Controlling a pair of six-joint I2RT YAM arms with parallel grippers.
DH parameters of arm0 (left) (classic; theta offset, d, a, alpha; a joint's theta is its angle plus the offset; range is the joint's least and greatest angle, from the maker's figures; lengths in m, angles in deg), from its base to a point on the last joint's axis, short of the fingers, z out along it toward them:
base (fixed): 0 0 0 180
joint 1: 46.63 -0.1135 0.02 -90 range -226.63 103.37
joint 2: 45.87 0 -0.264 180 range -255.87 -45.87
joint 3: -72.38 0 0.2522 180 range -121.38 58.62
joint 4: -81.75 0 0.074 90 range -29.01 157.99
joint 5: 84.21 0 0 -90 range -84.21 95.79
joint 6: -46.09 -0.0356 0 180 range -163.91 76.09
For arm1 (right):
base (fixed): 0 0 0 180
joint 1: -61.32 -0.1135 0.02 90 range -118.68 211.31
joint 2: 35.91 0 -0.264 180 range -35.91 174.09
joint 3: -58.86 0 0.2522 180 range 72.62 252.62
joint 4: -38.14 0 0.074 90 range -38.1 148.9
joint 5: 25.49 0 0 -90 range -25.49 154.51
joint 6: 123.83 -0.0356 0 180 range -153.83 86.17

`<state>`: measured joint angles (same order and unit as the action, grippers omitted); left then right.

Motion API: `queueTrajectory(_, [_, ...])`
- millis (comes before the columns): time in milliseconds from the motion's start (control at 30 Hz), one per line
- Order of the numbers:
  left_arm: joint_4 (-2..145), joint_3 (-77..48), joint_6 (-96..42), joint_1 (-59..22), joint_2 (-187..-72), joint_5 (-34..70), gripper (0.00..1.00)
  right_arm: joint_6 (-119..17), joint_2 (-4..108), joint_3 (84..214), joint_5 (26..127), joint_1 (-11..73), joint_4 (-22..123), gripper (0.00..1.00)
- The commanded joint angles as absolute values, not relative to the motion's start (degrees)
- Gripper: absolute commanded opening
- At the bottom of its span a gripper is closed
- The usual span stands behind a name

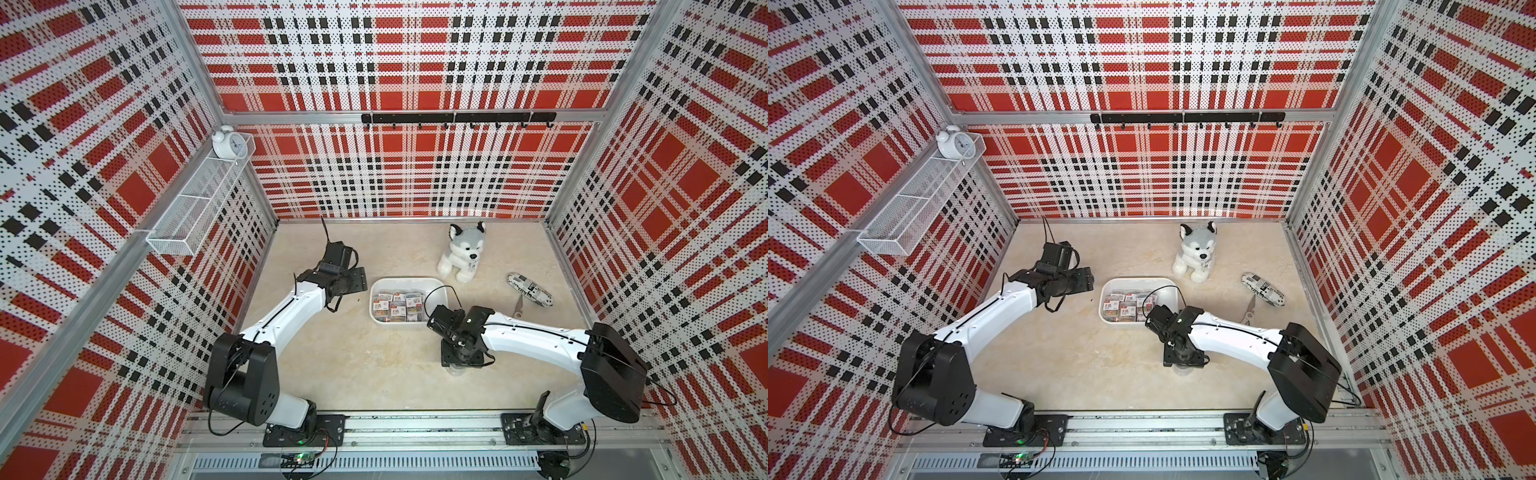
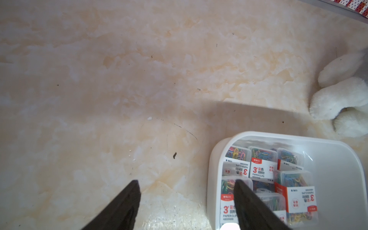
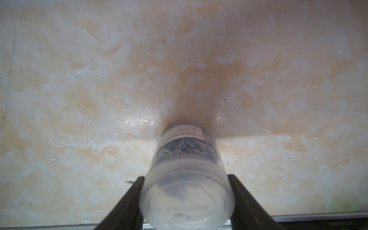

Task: Take the paper clips out of the storage box
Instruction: Place the boxed paper clips at the center of the board.

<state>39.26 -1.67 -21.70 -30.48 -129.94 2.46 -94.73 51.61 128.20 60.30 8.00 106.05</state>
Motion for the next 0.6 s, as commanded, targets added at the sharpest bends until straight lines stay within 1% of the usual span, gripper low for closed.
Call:
queueTrajectory(0, [39.8,-3.6,-22.5,-30.8,-130.6,2.9,0.77,-94.4,51.1,129.1,58.9,8.6,106.9,0.59])
queueTrajectory(133, [39.8,-4.2,-22.5,-30.8,-130.8,2.9,0.77,-94.8,50.9,128.3,59.5,8.6,106.3,0.62])
queueTrajectory(200, [39.7,-4.2,-22.5,-30.8,-130.8,2.9,0.77,-94.8,50.8,128.3,59.4,8.6,106.4,0.67])
queueTrajectory(433, [39.8,-4.5,-22.5,-30.7,-131.1,3.0,0.78,-94.4,50.9,129.4,59.1,8.6,107.5,0.79])
queueTrajectory(467, [39.8,-4.6,-22.5,-30.7,-131.2,3.1,0.78,-94.6,50.9,130.0,58.7,8.6,108.4,0.82])
queueTrajectory(567, [39.8,-5.1,-22.5,-30.7,-131.5,3.1,0.78,-94.0,51.0,133.4,57.6,8.6,111.9,0.87])
